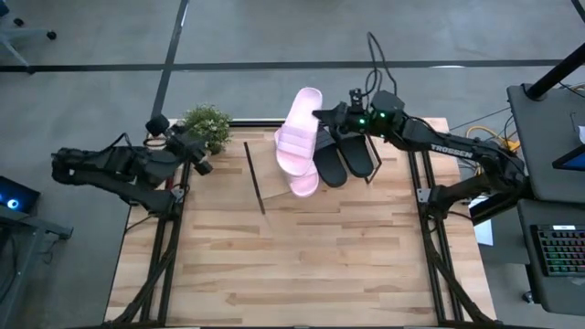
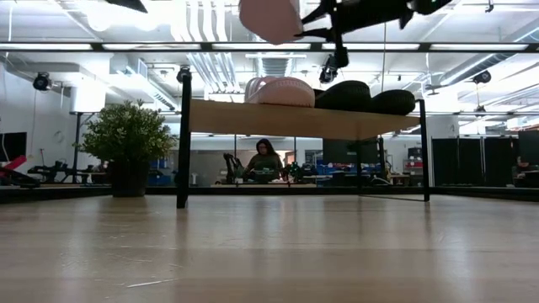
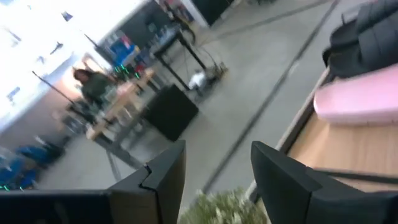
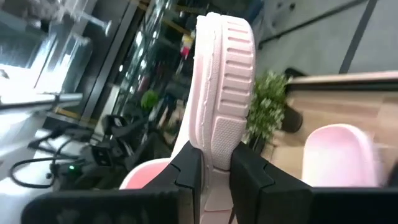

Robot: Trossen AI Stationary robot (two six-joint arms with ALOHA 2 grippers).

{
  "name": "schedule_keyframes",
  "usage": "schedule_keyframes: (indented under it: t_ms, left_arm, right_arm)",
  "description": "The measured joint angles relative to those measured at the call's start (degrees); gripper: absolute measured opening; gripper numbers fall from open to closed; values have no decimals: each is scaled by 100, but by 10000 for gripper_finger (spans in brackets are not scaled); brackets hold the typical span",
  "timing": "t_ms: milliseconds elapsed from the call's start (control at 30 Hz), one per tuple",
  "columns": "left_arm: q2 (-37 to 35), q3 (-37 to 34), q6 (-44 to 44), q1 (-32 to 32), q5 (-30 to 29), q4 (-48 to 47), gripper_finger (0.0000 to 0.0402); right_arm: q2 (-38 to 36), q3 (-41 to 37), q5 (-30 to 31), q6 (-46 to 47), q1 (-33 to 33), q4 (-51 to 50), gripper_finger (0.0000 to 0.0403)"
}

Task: Pick and place slides into the shelf
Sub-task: Put the pink slipper on the shelf

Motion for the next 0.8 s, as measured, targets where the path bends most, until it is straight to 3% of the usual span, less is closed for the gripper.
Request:
schedule_keyframes:
  t_ms: [267,433,667,800]
  left_arm:
    - [1304,282,1039,-1313,-2159,743,166]
    - [2058,324,1268,-1758,-2120,1529,166]
    - [3018,338,3592,-1876,-2168,4063,166]
    - [3434,498,3769,-1877,-2182,4472,166]
  right_arm:
    - [814,1068,-669,-317,-70,-151,44]
    - [1255,1761,-997,-551,-101,-637,44]
    - [1351,2046,-1126,-757,-160,-991,44]
    - [1279,2019,-1257,-759,-188,-1068,44]
